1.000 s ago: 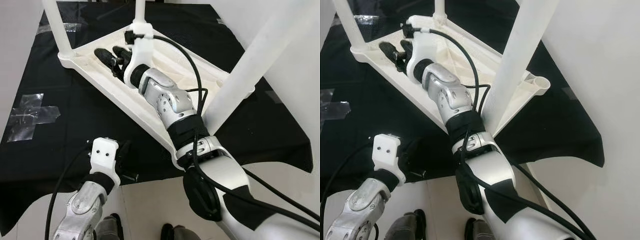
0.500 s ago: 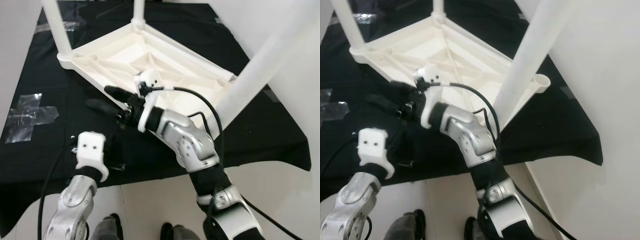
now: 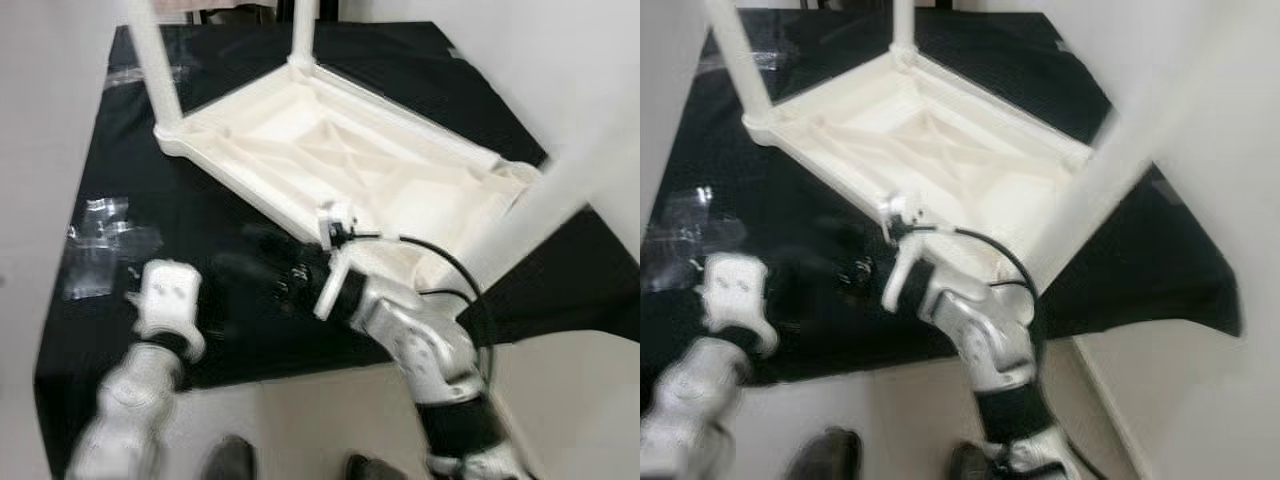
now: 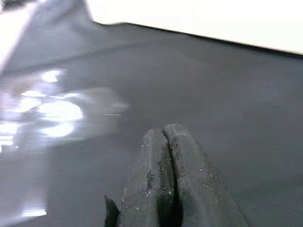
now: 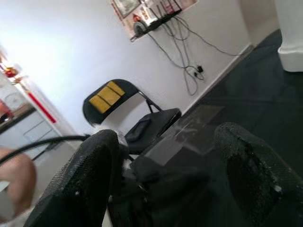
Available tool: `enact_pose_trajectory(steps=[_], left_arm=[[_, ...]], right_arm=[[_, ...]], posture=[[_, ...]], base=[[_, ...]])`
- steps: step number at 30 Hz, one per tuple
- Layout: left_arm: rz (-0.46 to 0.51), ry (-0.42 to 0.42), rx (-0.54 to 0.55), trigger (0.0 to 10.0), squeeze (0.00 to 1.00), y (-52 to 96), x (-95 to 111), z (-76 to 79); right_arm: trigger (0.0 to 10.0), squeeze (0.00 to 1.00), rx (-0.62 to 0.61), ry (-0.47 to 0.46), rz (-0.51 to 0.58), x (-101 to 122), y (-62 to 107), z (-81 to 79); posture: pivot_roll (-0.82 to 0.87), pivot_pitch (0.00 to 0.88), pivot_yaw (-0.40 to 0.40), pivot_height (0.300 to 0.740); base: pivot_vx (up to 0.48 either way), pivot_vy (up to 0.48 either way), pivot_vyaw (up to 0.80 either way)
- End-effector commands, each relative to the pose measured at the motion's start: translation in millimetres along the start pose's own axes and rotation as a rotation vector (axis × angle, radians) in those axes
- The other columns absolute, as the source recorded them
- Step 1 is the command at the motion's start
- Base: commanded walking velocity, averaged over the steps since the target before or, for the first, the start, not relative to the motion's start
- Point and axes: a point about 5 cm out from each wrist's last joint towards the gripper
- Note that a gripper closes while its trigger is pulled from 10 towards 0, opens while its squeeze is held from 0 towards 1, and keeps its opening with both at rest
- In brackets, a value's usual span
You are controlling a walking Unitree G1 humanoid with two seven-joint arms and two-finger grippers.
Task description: Building children table
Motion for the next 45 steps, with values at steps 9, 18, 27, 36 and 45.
enact_pose_trajectory(steps=[9,18,27,36,45], left_arm=[[-0.018,-0.014,-0.042,10.0,0.00,4.7,-7.2,4.6],[-0.031,0.000,-0.108,10.0,0.00,6.2,-11.8,11.4],[-0.047,0.004,-0.169,10.0,0.00,8.7,-12.9,18.3],[-0.045,0.016,-0.168,10.0,0.00,8.5,-13.2,19.0],[-0.033,0.019,-0.161,10.0,0.00,5.8,-11.3,20.9]], right_arm=[[10.0,0.00,-0.044,-0.041,-0.067,-8.7,51.5,14.5],[10.0,0.00,-0.048,0.064,-0.282,-3.4,129.6,16.8],[10.0,0.00,-0.021,0.040,-0.235,-9.5,112.8,10.5],[10.0,0.00,0.112,0.053,-0.345,-7.5,127.4,7.3],[10.0,0.00,-0.137,0.298,-0.420,-5.1,106.4,46.8]], posture=[[0.08,0.238,-0.107,0.740],[0.05,0.225,-0.113,0.740],[0.06,0.217,-0.105,0.740],[0.06,0.217,-0.099,0.740],[0.06,0.222,-0.099,0.740]], base=[[0.000,0.000,0.00],[0.000,-0.034,0.00],[0.000,-0.447,0.00],[0.000,-0.465,0.00],[0.000,-0.103,0.00]])
Point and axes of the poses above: a point about 5 cm out from each wrist's last joint towards the gripper, its own y axis pointing back from the gripper into the wrist, its own x axis along the axis of the wrist's last joint, z = x × y, and after that the axes turned 9 degrees about y, right-handed
